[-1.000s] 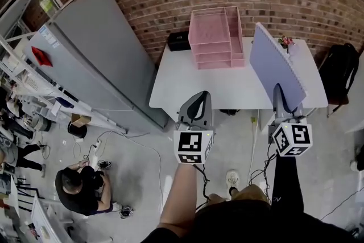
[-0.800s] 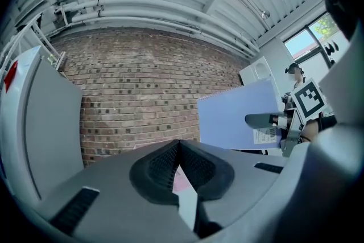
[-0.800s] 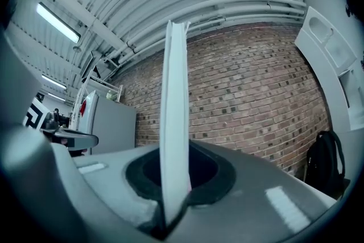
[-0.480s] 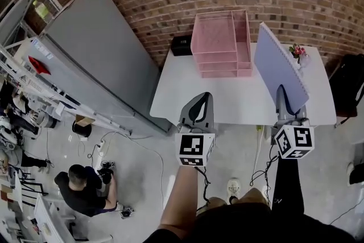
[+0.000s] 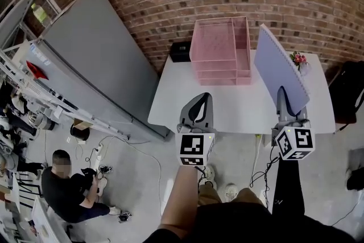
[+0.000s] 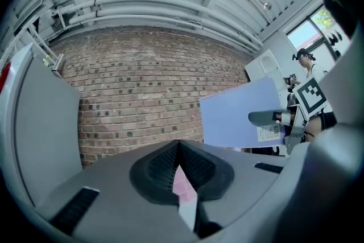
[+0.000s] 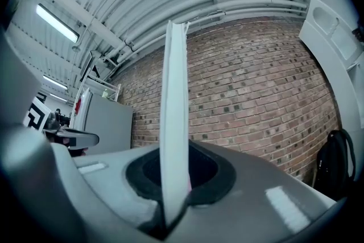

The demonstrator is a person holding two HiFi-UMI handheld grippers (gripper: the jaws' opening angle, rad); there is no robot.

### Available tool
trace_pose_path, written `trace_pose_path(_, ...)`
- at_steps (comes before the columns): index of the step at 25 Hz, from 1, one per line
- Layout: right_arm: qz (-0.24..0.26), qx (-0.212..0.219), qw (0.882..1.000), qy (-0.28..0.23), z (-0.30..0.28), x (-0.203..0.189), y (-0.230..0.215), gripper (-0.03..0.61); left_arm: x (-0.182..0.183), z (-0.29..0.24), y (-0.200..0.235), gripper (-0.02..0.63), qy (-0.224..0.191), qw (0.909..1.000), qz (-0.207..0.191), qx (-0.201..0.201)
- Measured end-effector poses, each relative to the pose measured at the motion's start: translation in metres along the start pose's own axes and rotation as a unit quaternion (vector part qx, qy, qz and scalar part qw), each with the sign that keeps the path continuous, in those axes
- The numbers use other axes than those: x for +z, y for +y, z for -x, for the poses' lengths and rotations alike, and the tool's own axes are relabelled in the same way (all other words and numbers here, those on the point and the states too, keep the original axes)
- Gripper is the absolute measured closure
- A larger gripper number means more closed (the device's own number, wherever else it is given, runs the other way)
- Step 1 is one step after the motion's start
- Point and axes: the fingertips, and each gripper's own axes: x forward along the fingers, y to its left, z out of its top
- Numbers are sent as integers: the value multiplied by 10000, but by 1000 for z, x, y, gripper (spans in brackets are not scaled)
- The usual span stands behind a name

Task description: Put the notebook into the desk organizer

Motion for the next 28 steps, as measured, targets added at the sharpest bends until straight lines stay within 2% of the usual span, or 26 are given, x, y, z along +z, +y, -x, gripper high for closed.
trace_pose_path(5, 63, -100, 9999, -51, -23, -2, -4, 549, -1, -31, 12, 606, -82, 9998, -75, -164)
trace_pose_path(13, 162, -438, 9989, 17, -90, -15, -12, 549, -2, -110, 41, 606, -196, 9980, -135, -593)
trace_pose_path(20, 326, -751, 9966, 41, -153, -21, -13, 549, -1, -177, 73, 606, -291, 9941, -159, -1033)
trace_pose_path(28, 513, -993, 9937, 131, -209, -31, -6, 549, -3, -229, 107, 606, -404, 9888, -146, -1426)
